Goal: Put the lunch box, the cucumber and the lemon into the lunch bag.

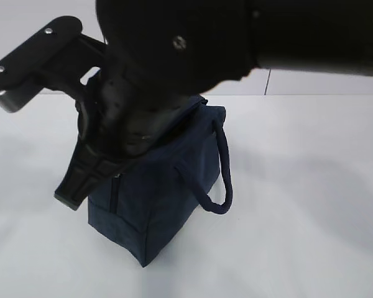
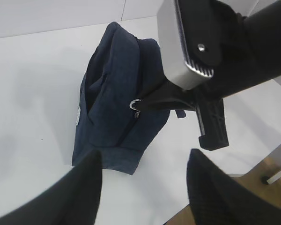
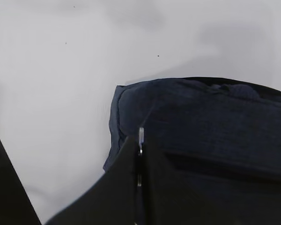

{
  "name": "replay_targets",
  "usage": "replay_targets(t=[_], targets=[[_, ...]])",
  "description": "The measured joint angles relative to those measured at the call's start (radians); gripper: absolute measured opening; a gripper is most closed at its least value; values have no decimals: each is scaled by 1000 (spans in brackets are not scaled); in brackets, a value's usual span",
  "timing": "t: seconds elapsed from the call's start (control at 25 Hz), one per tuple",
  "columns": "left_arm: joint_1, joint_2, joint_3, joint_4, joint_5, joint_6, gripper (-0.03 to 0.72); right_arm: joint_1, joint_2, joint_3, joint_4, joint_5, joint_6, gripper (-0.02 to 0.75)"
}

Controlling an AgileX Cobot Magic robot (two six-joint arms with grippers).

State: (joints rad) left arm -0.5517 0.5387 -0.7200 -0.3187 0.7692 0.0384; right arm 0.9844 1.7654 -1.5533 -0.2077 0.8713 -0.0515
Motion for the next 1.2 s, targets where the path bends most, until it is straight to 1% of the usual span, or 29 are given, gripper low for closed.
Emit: replay_targets(t=[0.2, 0.4, 0.6, 1.2], targets=[[0, 0, 0, 0, 0, 0, 404, 0, 44, -128, 15, 137, -35, 20], [0, 0, 0, 0, 0, 0, 404, 0, 88, -202, 23, 206, -63, 20], [0, 0, 0, 0, 0, 0, 404, 0, 121, -217, 55, 266, -100, 20], [0, 0, 0, 0, 0, 0, 404, 0, 138, -220, 74, 327, -134, 20]])
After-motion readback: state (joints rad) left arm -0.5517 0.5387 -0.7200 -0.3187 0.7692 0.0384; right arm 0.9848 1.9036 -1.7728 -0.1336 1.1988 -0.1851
